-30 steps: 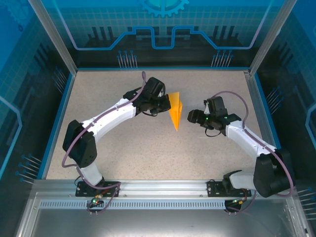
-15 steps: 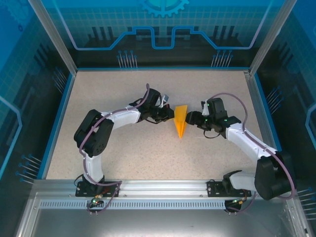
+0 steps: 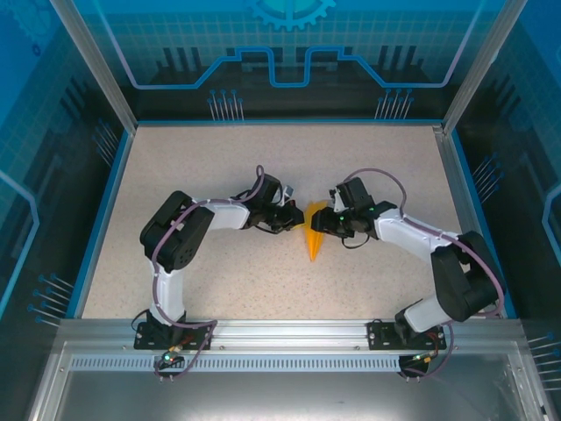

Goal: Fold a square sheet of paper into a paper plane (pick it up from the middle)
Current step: Turn over a paper plane at the center of the table, then move the paper plane to the center of the table.

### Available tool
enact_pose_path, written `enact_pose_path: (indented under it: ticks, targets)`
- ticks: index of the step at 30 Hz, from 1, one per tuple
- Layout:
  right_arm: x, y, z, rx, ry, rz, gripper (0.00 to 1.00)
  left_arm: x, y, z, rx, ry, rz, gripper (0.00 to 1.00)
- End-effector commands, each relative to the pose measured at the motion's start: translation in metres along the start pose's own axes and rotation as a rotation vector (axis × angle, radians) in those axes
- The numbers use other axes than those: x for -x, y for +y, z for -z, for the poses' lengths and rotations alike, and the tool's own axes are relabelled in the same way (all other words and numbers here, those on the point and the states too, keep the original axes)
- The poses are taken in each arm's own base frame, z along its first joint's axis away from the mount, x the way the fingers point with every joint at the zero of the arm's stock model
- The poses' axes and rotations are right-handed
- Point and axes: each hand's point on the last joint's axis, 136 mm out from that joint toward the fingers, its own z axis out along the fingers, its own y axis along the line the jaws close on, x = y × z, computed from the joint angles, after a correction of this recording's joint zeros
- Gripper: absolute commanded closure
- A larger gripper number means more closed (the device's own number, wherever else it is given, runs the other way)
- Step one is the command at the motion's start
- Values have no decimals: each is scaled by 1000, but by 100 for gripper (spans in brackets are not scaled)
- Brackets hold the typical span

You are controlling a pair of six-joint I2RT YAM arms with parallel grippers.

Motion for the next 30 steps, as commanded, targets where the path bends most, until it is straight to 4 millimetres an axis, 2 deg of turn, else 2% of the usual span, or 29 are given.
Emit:
enact_pose_path:
  ticks: [1,18,30]
  targets:
    - [11,7,-3,-26,-10,20,54,0,10,-2,6,-5,21,100]
    - [-5,-8,-24,-117,93,2,54,-2,20,-1,44,-13,24,100]
    - [-23,-1,-39,-88,167,-10,49,-3,23,-2,54,-13,32,100]
